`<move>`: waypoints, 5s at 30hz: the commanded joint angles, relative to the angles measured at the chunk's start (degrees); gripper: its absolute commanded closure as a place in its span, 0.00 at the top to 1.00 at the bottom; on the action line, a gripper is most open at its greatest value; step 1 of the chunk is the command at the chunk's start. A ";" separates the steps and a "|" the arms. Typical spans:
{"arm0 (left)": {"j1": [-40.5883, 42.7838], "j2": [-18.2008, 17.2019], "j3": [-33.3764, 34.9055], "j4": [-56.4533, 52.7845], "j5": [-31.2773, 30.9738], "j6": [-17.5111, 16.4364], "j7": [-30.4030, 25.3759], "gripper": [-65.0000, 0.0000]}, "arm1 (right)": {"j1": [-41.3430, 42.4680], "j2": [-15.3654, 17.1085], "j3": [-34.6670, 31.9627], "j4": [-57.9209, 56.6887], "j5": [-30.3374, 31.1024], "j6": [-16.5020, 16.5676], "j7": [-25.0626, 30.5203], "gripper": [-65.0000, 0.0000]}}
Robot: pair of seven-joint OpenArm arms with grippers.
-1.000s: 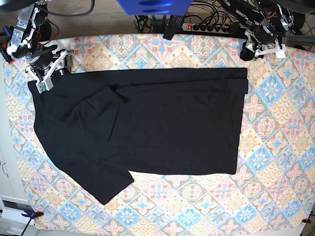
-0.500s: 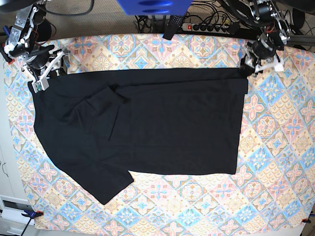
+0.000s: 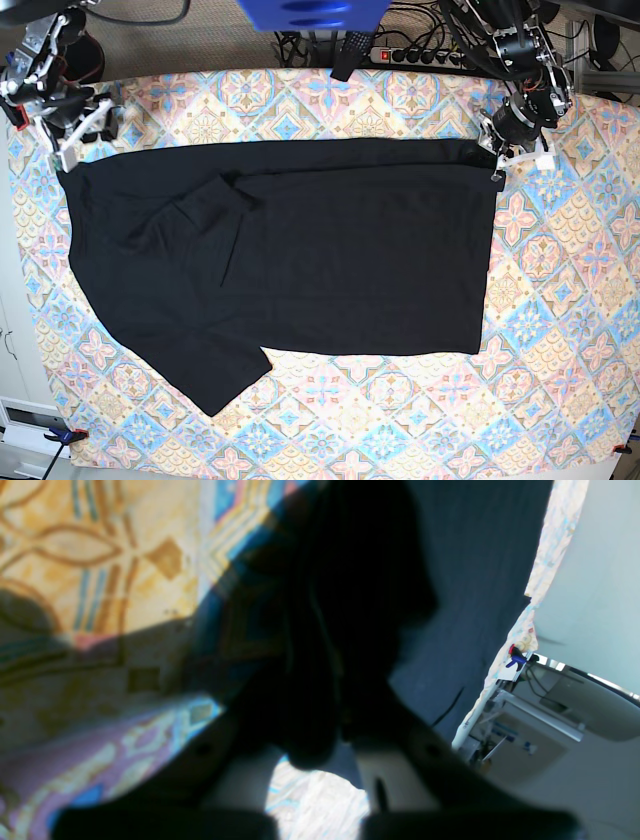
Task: Fold the T-shirt properly
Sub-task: 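Hold both shoulder corners and pull the shirt away from the hem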
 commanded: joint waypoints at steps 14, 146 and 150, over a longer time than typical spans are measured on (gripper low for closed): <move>2.39 -0.60 0.07 0.48 -0.02 0.24 1.13 0.00 | 10.69 0.82 1.98 -13.97 0.55 0.21 0.65 0.42; 13.20 -9.21 -0.28 0.65 -0.20 -2.57 3.59 0.00 | 2.43 1.78 13.58 -19.34 11.19 0.21 1.26 0.01; 13.64 -9.21 0.07 1.80 -0.20 -2.57 3.94 0.00 | 2.52 1.69 13.41 -19.34 11.19 0.21 1.26 0.05</move>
